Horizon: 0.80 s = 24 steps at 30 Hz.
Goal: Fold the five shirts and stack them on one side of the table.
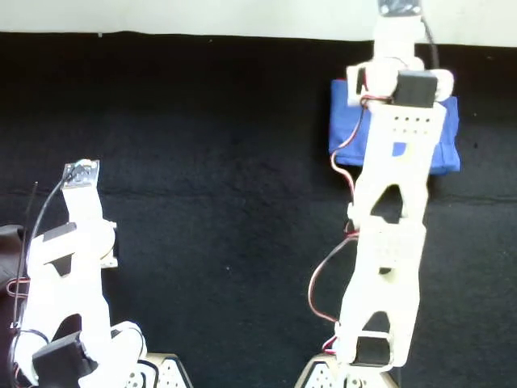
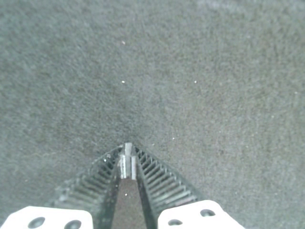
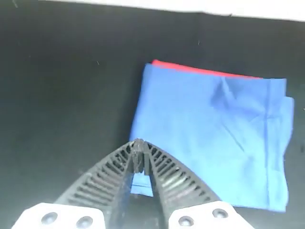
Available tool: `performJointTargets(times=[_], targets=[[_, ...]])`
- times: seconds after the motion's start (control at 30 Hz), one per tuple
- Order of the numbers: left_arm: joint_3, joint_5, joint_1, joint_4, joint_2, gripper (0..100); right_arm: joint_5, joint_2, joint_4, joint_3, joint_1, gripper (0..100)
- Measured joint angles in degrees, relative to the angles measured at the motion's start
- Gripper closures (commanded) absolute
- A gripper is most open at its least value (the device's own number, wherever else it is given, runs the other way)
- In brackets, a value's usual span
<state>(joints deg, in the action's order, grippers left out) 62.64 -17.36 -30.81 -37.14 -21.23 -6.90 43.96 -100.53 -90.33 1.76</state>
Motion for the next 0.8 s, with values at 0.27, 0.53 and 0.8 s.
performJointTargets(times=[0.27, 0.53, 0.8], targets=[[0.0, 0.0, 0.0, 0.0, 0.0, 99, 3.7, -31.8, 0.0, 39.4, 10.8, 99.1], [0.0, 0.0, 0.0, 0.0, 0.0, 99, 3.3, -62.5, 6.9, 86.6, 15.6, 99.1], [0.0, 0.0, 0.0, 0.0, 0.0, 99, -1.6, -86.0, 27.5, 134.0, 15.6, 98.9]])
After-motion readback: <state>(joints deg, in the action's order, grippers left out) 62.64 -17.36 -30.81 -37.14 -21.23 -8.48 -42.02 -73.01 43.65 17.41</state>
